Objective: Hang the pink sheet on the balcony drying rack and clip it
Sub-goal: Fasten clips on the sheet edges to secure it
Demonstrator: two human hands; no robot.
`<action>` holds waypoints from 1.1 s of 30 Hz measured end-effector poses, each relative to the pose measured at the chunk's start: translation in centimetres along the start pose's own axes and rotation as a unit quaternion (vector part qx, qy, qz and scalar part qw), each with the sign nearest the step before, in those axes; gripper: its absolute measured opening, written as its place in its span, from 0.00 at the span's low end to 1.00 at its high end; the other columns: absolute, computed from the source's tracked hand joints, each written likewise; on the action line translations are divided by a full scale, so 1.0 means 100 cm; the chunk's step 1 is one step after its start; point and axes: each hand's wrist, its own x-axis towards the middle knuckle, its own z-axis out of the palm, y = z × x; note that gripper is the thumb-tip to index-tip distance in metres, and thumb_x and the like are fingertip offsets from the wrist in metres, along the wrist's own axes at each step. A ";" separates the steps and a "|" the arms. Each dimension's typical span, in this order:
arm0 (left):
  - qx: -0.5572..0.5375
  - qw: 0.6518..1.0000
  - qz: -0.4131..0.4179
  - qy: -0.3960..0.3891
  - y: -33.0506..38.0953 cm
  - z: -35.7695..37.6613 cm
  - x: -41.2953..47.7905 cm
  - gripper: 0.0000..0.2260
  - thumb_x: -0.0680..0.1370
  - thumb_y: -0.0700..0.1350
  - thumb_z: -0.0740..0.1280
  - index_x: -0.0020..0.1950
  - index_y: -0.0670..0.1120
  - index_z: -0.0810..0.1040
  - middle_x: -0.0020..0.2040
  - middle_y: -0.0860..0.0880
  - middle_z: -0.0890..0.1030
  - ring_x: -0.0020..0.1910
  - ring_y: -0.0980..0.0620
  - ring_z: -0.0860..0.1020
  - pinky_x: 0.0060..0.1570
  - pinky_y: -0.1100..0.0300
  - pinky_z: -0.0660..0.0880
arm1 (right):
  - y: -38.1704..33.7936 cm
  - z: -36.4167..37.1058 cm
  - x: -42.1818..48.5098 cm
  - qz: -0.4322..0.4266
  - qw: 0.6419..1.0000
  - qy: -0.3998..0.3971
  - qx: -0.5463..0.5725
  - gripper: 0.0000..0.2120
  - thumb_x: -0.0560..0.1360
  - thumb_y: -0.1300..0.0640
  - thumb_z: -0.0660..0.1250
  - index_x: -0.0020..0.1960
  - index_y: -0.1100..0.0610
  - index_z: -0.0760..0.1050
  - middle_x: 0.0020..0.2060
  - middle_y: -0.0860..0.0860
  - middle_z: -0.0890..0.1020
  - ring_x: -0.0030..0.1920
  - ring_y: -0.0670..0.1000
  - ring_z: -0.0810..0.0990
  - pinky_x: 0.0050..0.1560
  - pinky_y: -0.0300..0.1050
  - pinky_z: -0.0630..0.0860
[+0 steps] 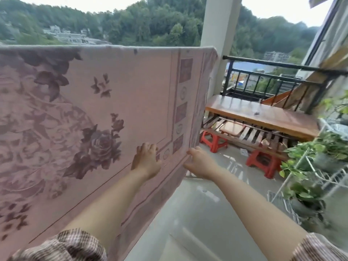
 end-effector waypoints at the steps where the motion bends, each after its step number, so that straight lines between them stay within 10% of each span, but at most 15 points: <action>1: 0.000 1.000 0.009 -0.008 0.017 0.010 0.028 0.20 0.76 0.47 0.60 0.67 0.45 0.67 0.68 0.45 0.65 0.66 0.43 0.62 0.64 0.51 0.66 | 0.022 -0.010 0.015 0.018 1.000 0.003 -0.005 0.23 0.74 0.50 0.66 0.65 0.59 0.71 0.60 0.57 0.73 0.62 0.58 0.73 0.62 0.51 0.71; 16: -0.015 0.983 0.166 -0.075 0.299 0.207 0.353 0.20 0.73 0.49 0.63 0.64 0.45 0.69 0.67 0.43 0.66 0.66 0.41 0.63 0.65 0.46 0.66 | 0.368 -0.132 0.219 0.201 0.978 0.045 -0.034 0.27 0.75 0.48 0.64 0.69 0.59 0.64 0.64 0.56 0.69 0.64 0.58 0.71 0.63 0.53 0.70; 33: 0.011 0.975 0.159 -0.152 0.548 0.403 0.678 0.22 0.75 0.49 0.62 0.68 0.44 0.67 0.72 0.42 0.63 0.69 0.41 0.61 0.65 0.47 0.65 | 0.710 -0.232 0.489 0.251 0.967 -0.011 -0.042 0.26 0.75 0.48 0.63 0.69 0.57 0.64 0.67 0.56 0.68 0.66 0.59 0.69 0.65 0.55 0.69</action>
